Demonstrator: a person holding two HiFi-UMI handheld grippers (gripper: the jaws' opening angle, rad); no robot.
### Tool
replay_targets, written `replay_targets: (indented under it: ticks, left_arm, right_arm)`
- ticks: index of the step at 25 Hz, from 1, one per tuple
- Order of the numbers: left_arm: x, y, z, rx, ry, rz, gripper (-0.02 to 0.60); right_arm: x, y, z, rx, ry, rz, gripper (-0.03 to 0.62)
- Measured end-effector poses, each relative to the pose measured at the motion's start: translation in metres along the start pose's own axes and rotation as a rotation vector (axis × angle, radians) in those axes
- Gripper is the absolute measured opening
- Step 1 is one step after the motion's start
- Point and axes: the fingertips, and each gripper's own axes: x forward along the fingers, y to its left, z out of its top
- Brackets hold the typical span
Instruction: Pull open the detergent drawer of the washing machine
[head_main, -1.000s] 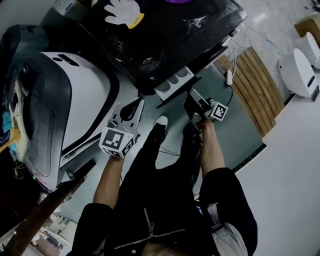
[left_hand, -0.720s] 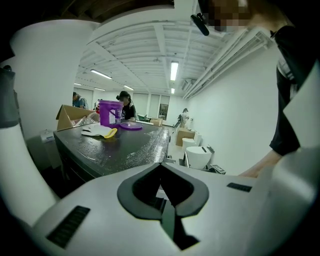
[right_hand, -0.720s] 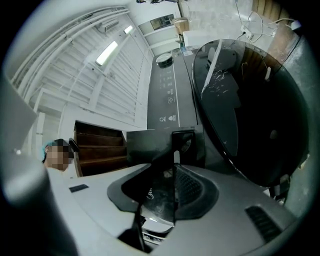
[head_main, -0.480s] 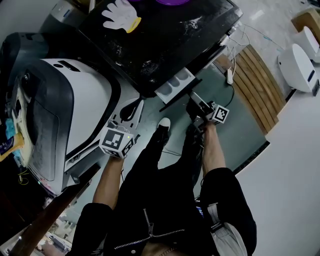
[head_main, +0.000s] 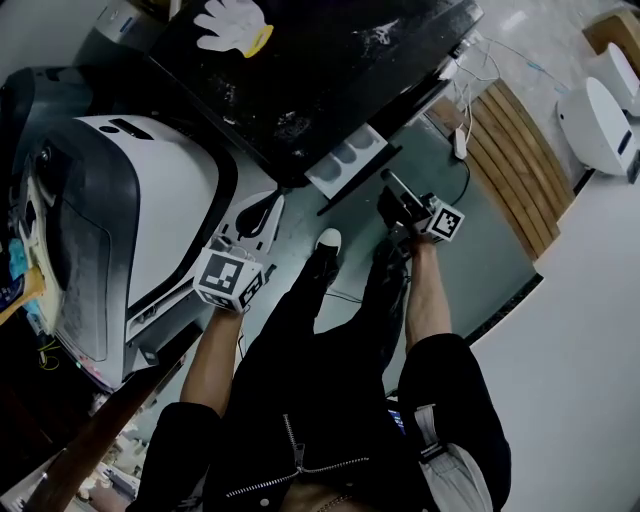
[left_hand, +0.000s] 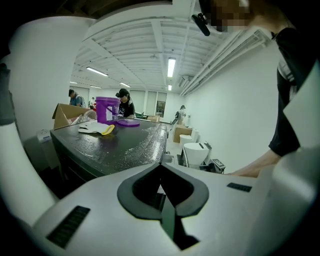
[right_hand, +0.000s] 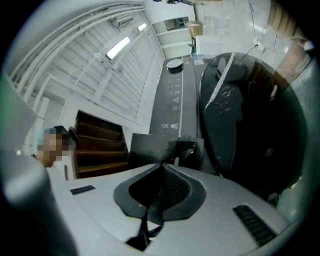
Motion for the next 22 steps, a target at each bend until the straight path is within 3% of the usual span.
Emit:
replay_targets:
  ticks: [1,4,8,16,22]
  left_arm:
    - [0.001,-0.002,0.001,0.001,-0.002,-0.005,0.018]
    - [0.0,-0.005,0.0,0.001,-0.003,-0.012,0.018]
    - [-0.004,-0.003,-0.001,0.0,0.001,-0.006,0.018]
    - [-0.013,0.001,-0.003,-0.004,-0.001,0.014,0.018]
    - [-0.015,-0.001,-0.003,-0.011,-0.009,0.016,0.018]
  right_arm:
    - [-0.004,-0.009,0.0,-0.014,-0.017,-0.056,0.019]
    - [-0.01,-0.03,-0.011,-0.023,-0.006,-0.17,0.182]
    - [-0.004,-0.042,-0.03,-0.004,0.044,-0.206,0.156]
    - [0.005,-0.052,-0.021,0.067,-0.07,-0.212,0.053]
    - [-0.006,-0.049,-0.025,0.074,-0.071,-0.206,0.046]
